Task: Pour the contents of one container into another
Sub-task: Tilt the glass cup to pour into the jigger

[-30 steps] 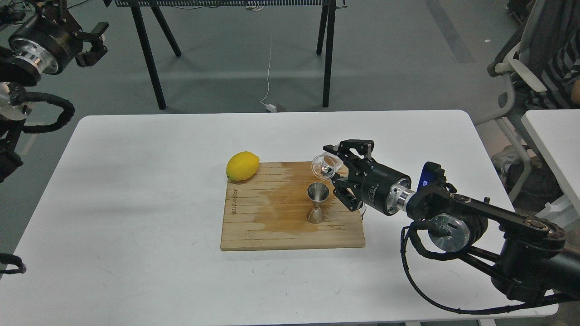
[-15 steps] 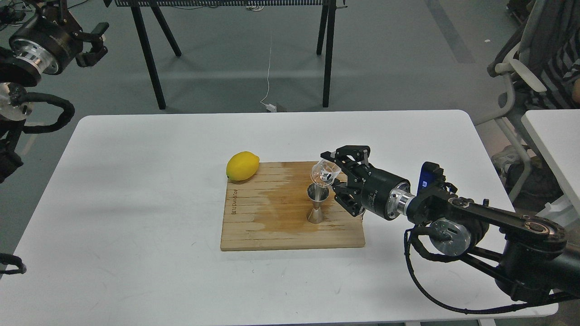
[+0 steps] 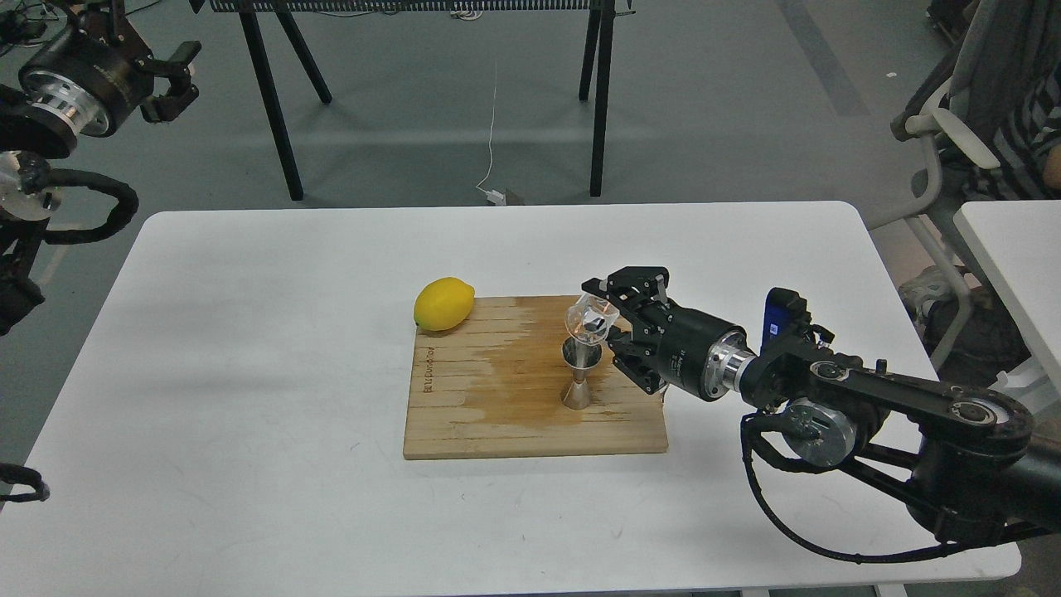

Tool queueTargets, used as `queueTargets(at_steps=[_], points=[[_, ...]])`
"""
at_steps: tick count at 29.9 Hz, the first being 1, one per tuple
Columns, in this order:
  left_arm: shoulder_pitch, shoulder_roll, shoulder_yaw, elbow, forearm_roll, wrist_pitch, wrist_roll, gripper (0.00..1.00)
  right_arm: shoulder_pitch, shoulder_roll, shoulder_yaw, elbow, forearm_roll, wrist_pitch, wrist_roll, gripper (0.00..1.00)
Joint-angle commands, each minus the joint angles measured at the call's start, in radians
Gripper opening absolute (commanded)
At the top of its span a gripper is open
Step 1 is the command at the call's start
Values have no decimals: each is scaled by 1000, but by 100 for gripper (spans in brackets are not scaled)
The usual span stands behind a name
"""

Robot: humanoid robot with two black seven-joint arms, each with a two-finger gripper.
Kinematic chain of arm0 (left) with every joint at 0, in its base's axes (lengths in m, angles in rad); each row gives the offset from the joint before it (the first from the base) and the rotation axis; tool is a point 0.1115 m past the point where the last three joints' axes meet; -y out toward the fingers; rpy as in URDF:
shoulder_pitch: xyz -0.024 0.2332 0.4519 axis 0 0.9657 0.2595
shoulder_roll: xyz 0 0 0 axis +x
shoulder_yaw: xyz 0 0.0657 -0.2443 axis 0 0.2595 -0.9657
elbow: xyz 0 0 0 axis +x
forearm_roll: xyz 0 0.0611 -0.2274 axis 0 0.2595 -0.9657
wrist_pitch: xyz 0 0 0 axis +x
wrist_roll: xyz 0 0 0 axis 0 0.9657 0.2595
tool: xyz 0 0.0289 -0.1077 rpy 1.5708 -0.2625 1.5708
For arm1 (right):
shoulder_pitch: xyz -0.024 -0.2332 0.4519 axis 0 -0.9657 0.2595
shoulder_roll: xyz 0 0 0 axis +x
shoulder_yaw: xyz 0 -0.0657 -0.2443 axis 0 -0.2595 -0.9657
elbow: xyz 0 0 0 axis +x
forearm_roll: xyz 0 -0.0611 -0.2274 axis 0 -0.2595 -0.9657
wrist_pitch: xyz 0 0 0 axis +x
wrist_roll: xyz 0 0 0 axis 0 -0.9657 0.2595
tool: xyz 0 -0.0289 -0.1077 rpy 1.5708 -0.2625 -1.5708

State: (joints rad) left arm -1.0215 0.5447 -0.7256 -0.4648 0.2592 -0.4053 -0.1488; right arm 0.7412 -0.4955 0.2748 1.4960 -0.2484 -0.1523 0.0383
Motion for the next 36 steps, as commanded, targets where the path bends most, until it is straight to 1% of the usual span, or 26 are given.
queueTargets(at_steps=[1,16,26,36], points=[[0,3,0,0,0,-1,0,99,9,0,-12,0,-9,-1,0,19],[0,3,0,0,0,-1,0,99,64,-3,-77,-3,-101,-13,0,18],[0,4,0,0,0,-1,0,99,76,-1,-83,-14,-183,-21,8,18],[0,3,0,0,0,-1,0,99,119,0,-140,-28,-229,-32,17,18]])
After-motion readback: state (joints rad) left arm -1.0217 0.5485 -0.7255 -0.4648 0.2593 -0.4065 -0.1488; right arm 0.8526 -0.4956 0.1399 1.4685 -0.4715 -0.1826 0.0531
